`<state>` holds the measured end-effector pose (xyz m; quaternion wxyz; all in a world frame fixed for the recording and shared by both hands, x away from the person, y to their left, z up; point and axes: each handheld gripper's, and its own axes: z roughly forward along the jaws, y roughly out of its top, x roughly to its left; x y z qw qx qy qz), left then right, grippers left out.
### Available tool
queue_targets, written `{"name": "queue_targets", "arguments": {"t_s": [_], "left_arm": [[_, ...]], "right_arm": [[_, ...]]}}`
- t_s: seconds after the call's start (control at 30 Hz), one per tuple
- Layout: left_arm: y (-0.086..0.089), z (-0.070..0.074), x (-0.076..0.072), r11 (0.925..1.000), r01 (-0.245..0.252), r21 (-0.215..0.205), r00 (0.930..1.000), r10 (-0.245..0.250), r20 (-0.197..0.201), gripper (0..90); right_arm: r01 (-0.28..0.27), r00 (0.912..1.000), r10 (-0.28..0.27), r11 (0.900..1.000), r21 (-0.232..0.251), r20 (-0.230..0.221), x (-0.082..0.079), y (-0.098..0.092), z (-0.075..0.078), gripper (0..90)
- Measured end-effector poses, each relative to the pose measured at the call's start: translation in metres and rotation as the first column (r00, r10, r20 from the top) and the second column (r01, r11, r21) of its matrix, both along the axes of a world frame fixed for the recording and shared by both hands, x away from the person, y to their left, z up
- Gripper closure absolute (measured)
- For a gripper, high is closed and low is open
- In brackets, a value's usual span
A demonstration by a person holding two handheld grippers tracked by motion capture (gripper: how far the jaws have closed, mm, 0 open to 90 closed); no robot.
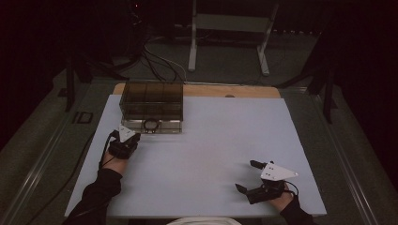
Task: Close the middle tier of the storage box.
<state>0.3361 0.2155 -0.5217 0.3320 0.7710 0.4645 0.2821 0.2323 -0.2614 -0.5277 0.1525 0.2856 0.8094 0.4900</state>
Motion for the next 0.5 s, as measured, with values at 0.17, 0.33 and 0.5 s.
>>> {"name": "queue_targets", "arguments": {"t_s": [0.17, 0.33, 0.5], "left_arm": [[-0.004, -0.001, 0.004, 1.0000, 0.000, -0.005, 1.0000, 0.000, 0.002, 90.0], [-0.008, -0.003, 0.008, 1.0000, 0.001, 0.004, 1.0000, -0.001, 0.008, 90.0], [-0.009, -0.006, 0.013, 0.9999, -0.004, 0.011, 0.9999, 0.004, 0.010, 90.0]], "right_arm": [[0.005, 1.0000, -0.005, 1.000, 0.005, 0.001, 0.000, -0.001, 0.001, 0.0], [0.005, 1.0000, -0.005, 1.000, 0.006, 0.001, 0.000, -0.001, 0.001, 0.0], [0.005, 1.0000, -0.005, 1.000, 0.006, 0.001, 0.000, -0.001, 0.000, 0.0]]}}
